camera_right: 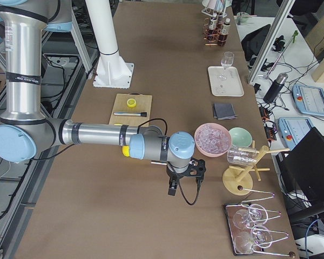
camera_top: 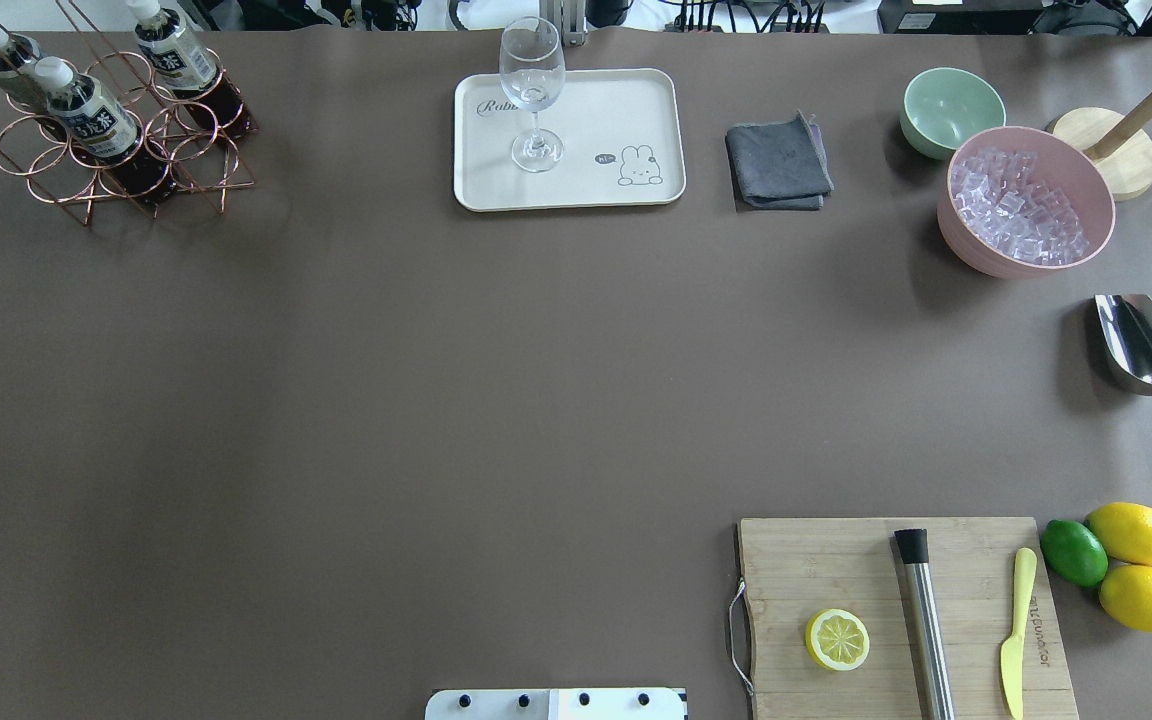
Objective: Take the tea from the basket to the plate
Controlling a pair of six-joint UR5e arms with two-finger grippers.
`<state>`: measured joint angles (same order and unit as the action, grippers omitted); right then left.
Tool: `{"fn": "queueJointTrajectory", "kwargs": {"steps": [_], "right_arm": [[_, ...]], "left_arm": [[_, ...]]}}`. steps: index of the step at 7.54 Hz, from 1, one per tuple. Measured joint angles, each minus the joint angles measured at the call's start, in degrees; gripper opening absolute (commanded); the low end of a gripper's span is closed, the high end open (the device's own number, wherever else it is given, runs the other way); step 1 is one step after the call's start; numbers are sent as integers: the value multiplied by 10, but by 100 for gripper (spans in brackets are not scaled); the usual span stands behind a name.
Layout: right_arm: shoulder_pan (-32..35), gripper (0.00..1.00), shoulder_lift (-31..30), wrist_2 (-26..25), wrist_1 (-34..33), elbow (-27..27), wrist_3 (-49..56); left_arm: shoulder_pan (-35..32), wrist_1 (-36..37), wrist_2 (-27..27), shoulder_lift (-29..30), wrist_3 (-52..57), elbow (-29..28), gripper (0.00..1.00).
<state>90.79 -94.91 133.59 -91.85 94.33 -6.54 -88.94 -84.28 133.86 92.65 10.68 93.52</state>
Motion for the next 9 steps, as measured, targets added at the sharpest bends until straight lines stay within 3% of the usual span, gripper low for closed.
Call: {"fn": "queueJointTrajectory", "kwargs": {"steps": [3,6,9], "right_arm": [[0,100,0,0,-1,-1,-1],[0,100,0,-1,-1,-1,-1],[0,100,0,-1,0,-1,-1]], "left_arm": [[20,0,-3,49,35,4,98],[56,-1,-64,122,199,1,98],[78,0,-78,209,318,-24,98]]}}
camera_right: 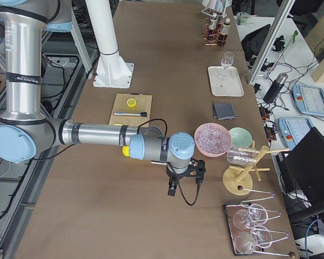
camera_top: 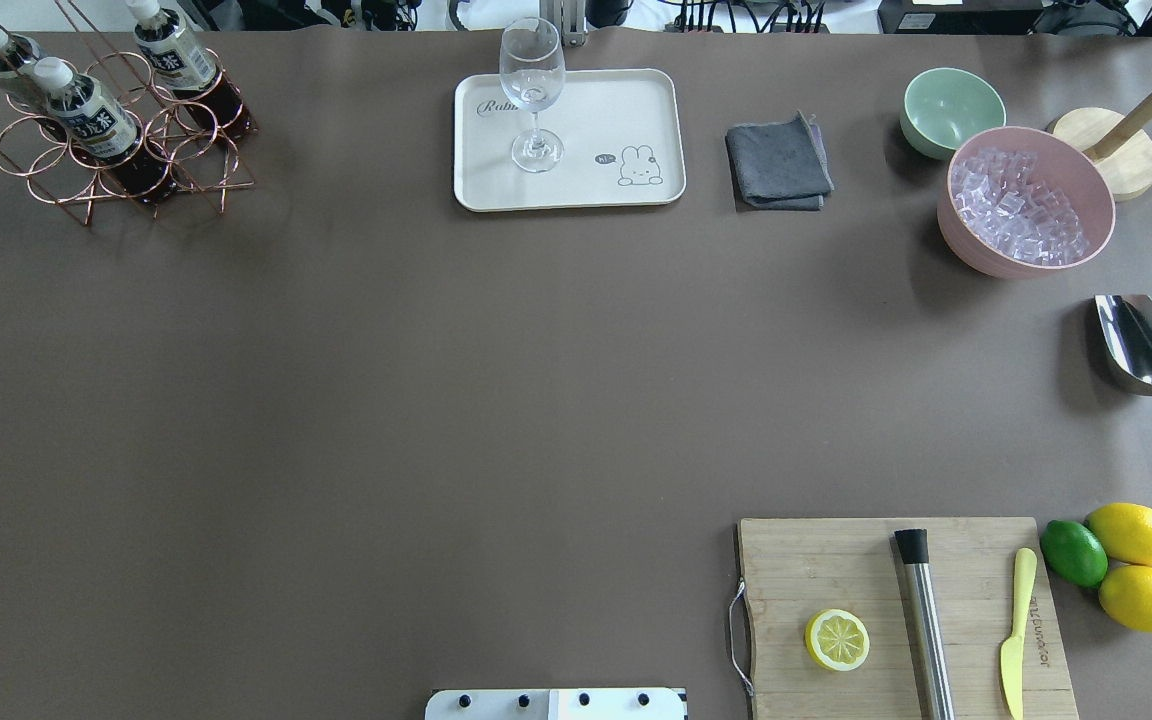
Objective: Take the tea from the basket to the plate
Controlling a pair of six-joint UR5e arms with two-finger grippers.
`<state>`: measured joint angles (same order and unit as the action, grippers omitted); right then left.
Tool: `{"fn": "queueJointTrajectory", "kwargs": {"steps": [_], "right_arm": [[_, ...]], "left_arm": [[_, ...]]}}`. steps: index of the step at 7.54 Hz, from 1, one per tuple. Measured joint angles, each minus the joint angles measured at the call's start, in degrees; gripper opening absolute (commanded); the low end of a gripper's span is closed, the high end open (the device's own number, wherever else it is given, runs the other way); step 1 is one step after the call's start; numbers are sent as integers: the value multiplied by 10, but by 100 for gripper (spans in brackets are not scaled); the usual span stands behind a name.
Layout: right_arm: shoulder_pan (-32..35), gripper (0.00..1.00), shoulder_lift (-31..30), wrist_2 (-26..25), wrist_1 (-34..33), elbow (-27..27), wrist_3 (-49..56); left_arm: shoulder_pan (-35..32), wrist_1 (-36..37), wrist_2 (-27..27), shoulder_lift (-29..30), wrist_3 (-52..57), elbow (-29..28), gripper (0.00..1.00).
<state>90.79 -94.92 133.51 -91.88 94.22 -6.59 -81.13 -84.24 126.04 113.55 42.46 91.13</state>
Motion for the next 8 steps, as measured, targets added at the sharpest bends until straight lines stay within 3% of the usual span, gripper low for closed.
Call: {"fn": "queueJointTrajectory", "kwargs": {"steps": [3,8], "right_arm": [[0,100,0,0,0,0,0],[0,100,0,0,0,-1,0]], "left_arm": [[5,2,2,59,118,-34,98],[-11,2,4,143,138,-104,98]]}}
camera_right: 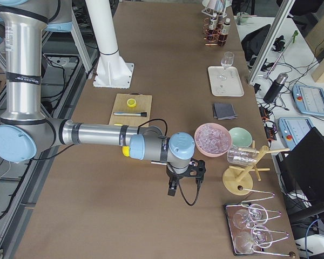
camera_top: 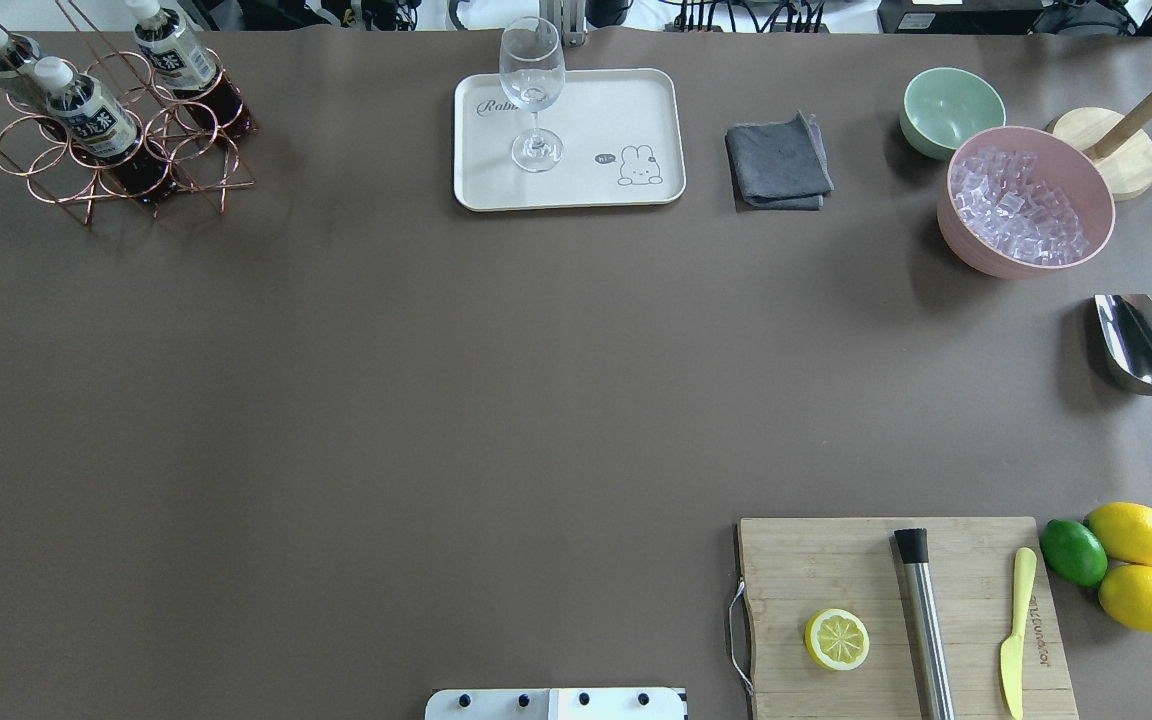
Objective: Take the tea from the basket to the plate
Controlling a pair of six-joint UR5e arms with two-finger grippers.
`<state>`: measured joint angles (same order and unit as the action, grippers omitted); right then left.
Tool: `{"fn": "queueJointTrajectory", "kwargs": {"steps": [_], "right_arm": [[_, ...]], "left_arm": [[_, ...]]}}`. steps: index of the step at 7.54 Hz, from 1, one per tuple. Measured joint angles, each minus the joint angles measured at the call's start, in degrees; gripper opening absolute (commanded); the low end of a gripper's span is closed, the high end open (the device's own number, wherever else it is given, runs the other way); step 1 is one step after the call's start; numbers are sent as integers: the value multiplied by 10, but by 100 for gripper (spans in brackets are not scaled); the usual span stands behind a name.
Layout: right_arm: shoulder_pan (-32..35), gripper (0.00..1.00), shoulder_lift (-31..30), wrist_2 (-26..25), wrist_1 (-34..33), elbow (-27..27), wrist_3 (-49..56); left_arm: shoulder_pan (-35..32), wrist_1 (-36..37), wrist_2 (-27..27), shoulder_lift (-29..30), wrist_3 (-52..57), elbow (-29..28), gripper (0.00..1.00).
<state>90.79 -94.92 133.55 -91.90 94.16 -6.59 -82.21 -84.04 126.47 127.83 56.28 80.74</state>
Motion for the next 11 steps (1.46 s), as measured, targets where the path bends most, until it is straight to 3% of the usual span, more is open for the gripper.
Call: {"fn": "queueJointTrajectory", "kwargs": {"steps": [6,7,8,9,11], "right_arm": [[0,100,0,0,0,0,0],[0,100,0,0,0,0,0],[0,100,0,0,0,0,0],[0,100,0,0,0,0,-1],[0,100,-1,0,0,1,-1]], "left_arm": [[24,-4,13,16,-9,-36,95],[29,-4,14,17,-10,-37,68],[33,-4,14,18,-10,-39,22],[35,-5,14,21,-11,-42,0],[36,-7,14,22,-10,-45,0]]}}
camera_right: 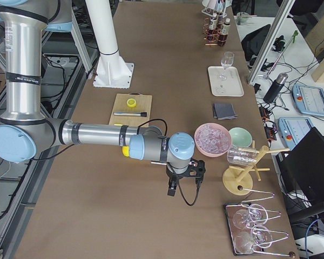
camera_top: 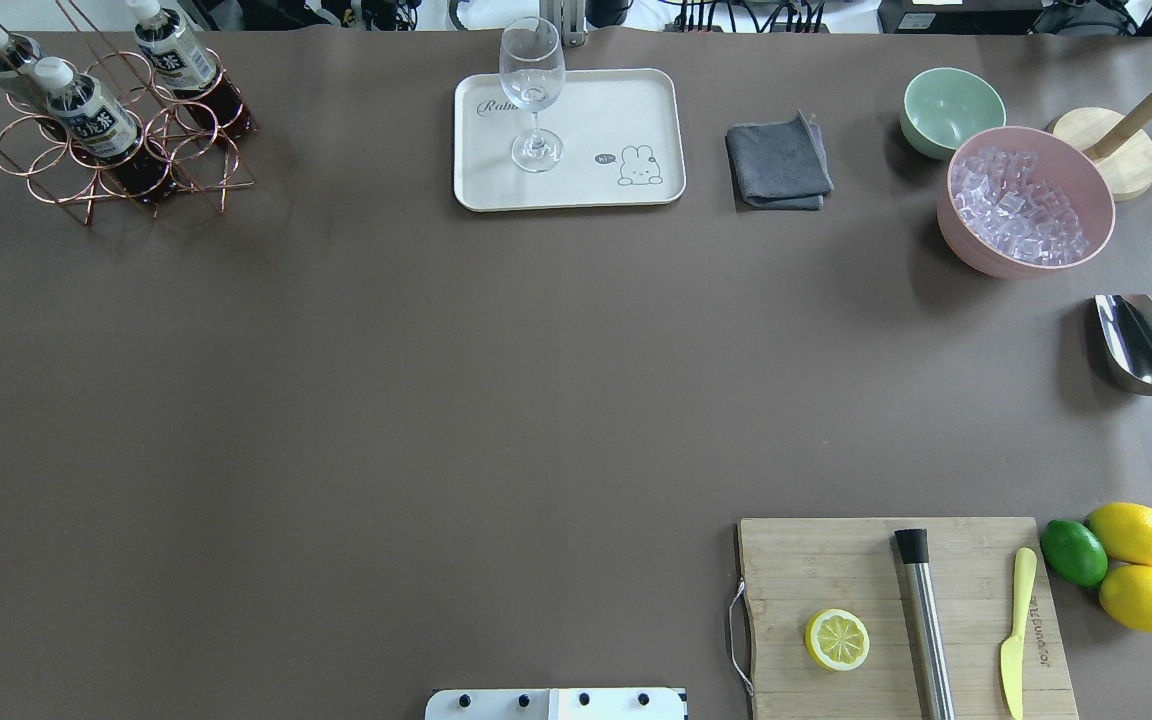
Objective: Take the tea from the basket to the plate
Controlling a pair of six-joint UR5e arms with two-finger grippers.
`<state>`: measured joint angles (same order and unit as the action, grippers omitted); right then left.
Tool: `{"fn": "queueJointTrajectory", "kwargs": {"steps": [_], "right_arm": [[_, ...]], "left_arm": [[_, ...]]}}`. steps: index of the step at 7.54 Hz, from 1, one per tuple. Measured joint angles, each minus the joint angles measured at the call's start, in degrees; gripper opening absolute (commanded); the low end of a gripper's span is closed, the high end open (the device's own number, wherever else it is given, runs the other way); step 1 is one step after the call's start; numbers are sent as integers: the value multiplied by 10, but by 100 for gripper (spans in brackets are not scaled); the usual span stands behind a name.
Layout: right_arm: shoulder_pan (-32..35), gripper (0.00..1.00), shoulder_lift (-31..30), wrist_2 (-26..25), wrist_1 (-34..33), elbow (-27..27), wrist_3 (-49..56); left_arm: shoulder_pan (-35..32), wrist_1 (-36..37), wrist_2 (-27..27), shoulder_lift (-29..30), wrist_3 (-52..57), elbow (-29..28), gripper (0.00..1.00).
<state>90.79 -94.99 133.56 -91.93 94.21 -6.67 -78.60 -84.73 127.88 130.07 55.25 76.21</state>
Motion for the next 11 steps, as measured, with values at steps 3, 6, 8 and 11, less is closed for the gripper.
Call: {"fn": "queueJointTrajectory", "kwargs": {"steps": [3,6,8,11], "right_arm": [[0,100,0,0,0,0,0],[0,100,0,0,0,0,0],[0,100,0,0,0,0,0],[0,100,-1,1,0,2,-1]], "left_arm": [[0,-22,0,-2,7,-4,0],[-16,2,40,-3,8,28,0],[-32,91,50,-5,8,109,0],[-37,263,51,-5,-1,244,0]]}}
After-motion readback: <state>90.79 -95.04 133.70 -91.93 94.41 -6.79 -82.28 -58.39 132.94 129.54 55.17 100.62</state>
